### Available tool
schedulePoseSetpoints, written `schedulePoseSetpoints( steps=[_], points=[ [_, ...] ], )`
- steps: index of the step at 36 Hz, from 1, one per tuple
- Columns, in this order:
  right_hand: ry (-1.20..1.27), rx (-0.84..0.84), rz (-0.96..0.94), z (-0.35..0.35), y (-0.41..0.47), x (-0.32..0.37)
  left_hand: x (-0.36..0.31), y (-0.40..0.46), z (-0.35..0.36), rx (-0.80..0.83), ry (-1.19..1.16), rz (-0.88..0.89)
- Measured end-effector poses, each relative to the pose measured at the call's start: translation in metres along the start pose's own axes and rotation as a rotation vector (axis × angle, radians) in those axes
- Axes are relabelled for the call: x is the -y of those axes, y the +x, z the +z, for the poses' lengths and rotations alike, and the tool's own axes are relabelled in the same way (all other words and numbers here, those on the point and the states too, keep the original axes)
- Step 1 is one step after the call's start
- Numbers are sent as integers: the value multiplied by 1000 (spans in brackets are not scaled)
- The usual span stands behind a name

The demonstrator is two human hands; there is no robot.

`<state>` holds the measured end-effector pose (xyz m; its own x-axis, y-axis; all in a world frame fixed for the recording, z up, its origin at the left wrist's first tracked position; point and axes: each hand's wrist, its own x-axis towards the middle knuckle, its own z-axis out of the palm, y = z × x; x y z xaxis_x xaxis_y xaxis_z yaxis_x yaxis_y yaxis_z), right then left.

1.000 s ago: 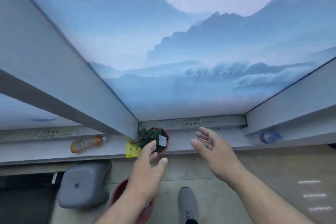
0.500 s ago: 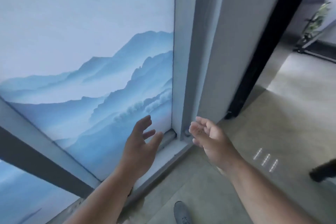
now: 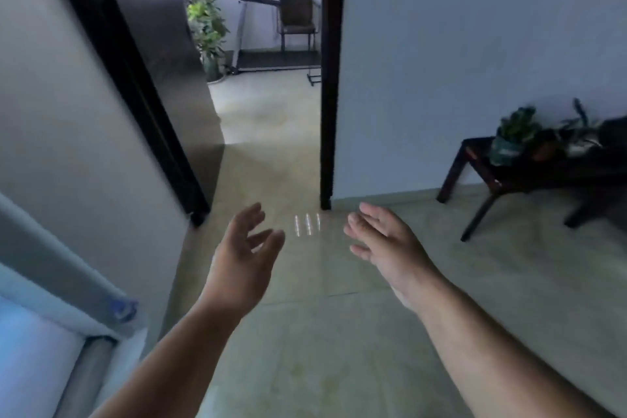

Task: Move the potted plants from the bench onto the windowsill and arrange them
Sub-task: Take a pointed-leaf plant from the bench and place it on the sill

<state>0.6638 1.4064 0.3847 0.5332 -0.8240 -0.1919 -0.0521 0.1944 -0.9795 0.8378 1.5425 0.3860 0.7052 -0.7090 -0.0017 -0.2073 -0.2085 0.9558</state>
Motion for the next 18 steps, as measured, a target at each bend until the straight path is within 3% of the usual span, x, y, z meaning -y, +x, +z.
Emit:
schedulePoseSetpoints(
  steps=[8, 18],
  points=[
    [85, -330, -17, -226, 5, 12, -79, 23, 223, 258, -59, 75],
    [99, -625, -64, -418, -19, 31, -154, 15, 425, 546, -31, 138]
  ],
)
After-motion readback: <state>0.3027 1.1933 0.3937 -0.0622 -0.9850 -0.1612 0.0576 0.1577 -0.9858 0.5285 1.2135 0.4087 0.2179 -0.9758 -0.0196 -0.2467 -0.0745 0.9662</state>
